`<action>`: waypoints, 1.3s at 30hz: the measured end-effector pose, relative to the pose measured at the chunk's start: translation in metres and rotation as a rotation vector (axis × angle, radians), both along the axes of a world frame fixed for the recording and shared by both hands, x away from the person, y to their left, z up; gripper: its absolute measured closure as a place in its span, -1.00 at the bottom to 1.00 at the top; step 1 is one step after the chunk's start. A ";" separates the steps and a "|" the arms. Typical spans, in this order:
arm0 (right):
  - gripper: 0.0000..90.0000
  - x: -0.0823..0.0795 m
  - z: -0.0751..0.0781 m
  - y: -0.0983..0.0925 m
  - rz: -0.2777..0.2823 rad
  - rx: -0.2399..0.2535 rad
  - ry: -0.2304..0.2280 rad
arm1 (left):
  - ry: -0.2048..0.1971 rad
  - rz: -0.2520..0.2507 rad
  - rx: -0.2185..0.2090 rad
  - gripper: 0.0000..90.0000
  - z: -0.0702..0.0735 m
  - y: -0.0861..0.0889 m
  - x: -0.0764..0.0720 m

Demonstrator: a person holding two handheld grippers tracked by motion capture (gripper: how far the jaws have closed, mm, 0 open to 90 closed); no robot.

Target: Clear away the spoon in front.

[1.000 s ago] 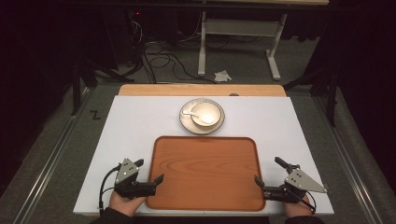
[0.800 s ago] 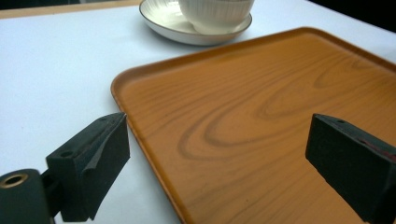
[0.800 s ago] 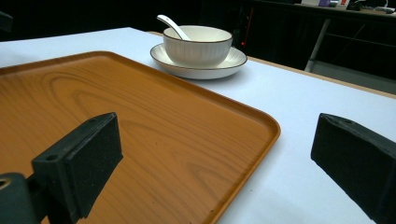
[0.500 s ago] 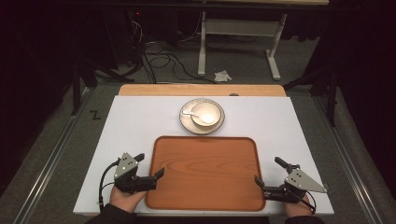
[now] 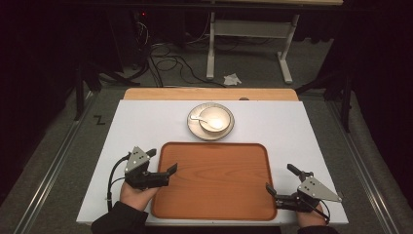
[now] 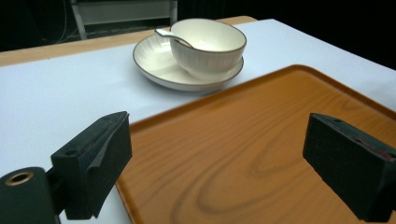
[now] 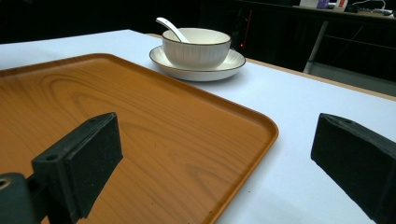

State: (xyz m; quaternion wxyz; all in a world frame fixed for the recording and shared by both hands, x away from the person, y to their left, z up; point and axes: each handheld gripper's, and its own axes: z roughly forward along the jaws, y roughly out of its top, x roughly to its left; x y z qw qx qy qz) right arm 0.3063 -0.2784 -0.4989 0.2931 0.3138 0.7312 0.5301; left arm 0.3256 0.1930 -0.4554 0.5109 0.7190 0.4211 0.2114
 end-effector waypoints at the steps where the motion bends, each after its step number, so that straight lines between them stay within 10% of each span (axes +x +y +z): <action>1: -0.94 0.000 0.000 0.000 -0.002 0.001 -0.001 | -0.003 0.000 -0.001 -0.79 0.001 -0.001 0.002; 39: -0.94 0.000 0.005 -0.003 0.008 0.039 -0.001 | 0.037 0.045 0.084 -0.65 0.023 -0.057 0.107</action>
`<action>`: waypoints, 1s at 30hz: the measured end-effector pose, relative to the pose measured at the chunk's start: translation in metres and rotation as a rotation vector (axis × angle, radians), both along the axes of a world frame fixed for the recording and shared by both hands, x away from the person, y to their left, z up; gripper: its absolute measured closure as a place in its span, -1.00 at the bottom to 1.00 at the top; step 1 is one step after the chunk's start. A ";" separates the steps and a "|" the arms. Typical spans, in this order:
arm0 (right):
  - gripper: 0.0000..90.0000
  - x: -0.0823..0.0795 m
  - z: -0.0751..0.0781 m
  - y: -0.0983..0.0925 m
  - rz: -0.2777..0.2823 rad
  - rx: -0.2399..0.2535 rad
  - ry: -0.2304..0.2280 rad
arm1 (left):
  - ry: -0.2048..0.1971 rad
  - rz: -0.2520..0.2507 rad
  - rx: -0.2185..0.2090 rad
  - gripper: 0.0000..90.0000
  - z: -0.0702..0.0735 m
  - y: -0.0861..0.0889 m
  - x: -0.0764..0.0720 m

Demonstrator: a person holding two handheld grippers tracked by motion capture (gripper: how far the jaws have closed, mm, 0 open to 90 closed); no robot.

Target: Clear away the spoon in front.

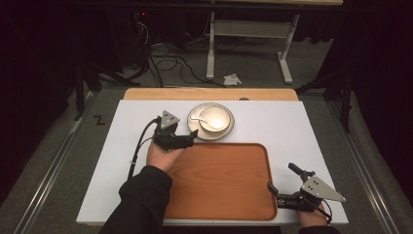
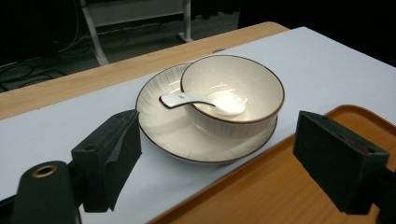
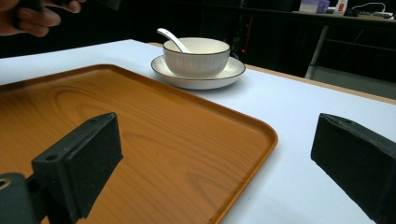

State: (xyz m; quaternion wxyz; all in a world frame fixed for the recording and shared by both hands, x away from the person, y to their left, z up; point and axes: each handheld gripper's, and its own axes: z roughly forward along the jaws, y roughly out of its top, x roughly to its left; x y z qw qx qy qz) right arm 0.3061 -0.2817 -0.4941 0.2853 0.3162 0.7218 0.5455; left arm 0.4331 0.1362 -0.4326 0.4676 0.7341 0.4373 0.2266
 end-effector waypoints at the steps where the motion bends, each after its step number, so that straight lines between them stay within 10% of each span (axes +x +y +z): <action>1: -0.94 0.000 0.000 0.000 0.002 -0.001 -0.001 | 0.004 0.001 -0.003 -0.65 0.000 -0.001 0.004; 23: -0.94 0.000 0.000 -0.001 0.006 0.022 0.007 | 0.069 0.077 -0.022 -0.36 -0.008 -0.014 0.069; 30: -0.94 0.000 -0.001 -0.001 0.007 0.025 0.010 | 0.091 0.081 -0.026 0.09 -0.013 -0.017 0.078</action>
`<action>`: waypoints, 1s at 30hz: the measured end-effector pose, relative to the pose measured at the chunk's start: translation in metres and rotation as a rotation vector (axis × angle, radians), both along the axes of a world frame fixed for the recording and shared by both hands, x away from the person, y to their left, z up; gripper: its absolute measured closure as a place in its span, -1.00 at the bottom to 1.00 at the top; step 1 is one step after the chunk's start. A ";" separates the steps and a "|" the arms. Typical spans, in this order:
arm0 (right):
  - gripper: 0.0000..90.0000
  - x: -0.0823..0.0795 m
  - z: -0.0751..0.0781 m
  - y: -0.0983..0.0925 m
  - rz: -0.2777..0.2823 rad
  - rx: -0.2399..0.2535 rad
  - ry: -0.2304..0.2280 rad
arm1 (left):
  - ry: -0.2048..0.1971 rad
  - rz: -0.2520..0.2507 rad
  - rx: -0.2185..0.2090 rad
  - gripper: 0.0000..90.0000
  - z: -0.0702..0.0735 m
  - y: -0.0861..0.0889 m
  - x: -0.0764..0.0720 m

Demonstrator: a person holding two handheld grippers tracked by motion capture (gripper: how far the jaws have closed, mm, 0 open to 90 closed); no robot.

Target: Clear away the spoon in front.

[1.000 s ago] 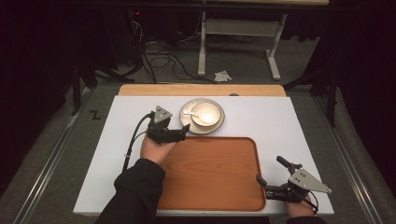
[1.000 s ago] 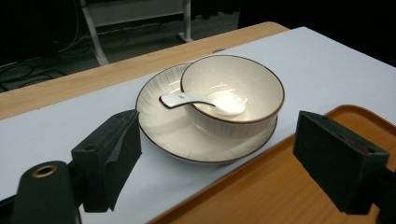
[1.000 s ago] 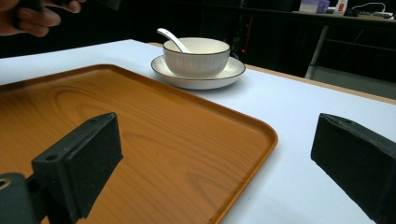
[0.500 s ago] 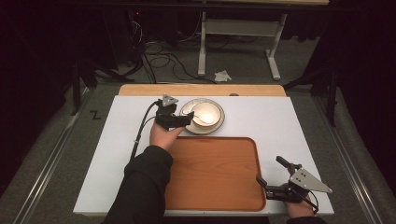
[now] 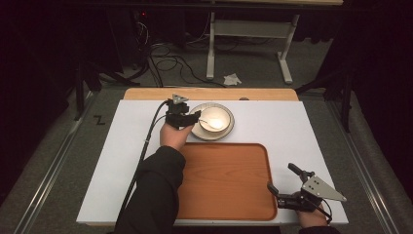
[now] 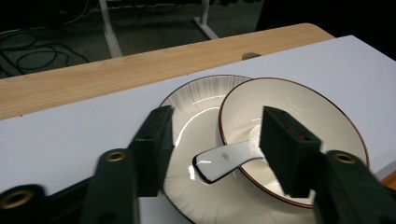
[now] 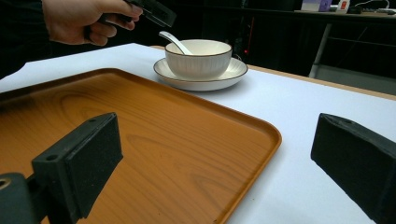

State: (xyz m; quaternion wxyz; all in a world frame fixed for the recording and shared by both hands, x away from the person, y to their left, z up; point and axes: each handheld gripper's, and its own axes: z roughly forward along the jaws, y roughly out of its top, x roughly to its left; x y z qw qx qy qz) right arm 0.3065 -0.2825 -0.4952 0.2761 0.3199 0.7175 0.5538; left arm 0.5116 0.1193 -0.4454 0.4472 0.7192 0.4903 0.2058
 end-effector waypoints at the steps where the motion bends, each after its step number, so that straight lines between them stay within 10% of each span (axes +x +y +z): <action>1: -0.94 0.000 0.000 0.000 -0.001 0.002 0.002 | -0.007 -0.002 0.000 0.15 0.000 -0.001 0.000; 10: -0.94 -0.001 0.000 0.000 -0.004 0.004 0.008 | 0.026 0.018 0.033 1.00 -0.006 -0.004 0.004; 30: -0.94 0.000 -0.001 -0.001 -0.004 -0.001 0.002 | 0.046 -0.033 0.080 1.00 -0.007 -0.009 -0.005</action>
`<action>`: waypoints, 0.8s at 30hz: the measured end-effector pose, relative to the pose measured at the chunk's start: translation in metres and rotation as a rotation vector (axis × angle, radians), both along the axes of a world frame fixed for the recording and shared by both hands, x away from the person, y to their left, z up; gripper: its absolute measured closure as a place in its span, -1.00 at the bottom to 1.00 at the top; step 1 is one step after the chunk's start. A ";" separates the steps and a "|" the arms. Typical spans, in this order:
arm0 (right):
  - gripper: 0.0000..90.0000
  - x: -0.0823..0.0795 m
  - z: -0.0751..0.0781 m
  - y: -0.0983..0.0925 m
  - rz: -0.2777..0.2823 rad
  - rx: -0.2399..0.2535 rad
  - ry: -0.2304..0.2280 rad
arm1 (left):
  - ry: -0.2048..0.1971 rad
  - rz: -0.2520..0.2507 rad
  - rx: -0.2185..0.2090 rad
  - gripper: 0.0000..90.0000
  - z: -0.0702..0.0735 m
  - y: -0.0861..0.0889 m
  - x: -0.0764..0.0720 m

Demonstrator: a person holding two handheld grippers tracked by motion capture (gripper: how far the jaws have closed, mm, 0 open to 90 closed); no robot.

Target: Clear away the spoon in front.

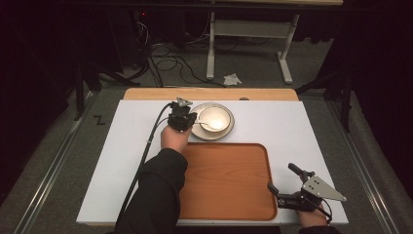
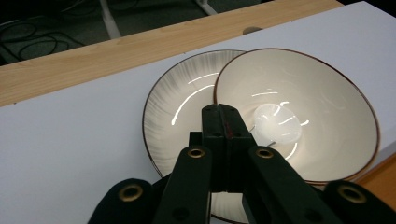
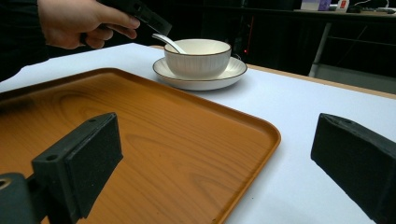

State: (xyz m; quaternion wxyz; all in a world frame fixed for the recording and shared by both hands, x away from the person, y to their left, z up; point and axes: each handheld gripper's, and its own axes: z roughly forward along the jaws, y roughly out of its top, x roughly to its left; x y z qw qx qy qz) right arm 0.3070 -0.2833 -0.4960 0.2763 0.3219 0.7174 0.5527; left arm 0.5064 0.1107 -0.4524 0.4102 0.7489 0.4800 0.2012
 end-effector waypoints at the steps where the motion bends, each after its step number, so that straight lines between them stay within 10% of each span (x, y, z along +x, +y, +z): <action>1: -0.94 0.000 0.000 0.000 0.002 0.001 0.000 | 0.000 -0.001 -0.005 1.00 -0.001 -0.001 -0.002; 24: -0.94 0.000 0.000 0.003 0.009 -0.011 0.004 | -0.006 -0.080 -0.087 1.00 0.000 -0.005 -0.039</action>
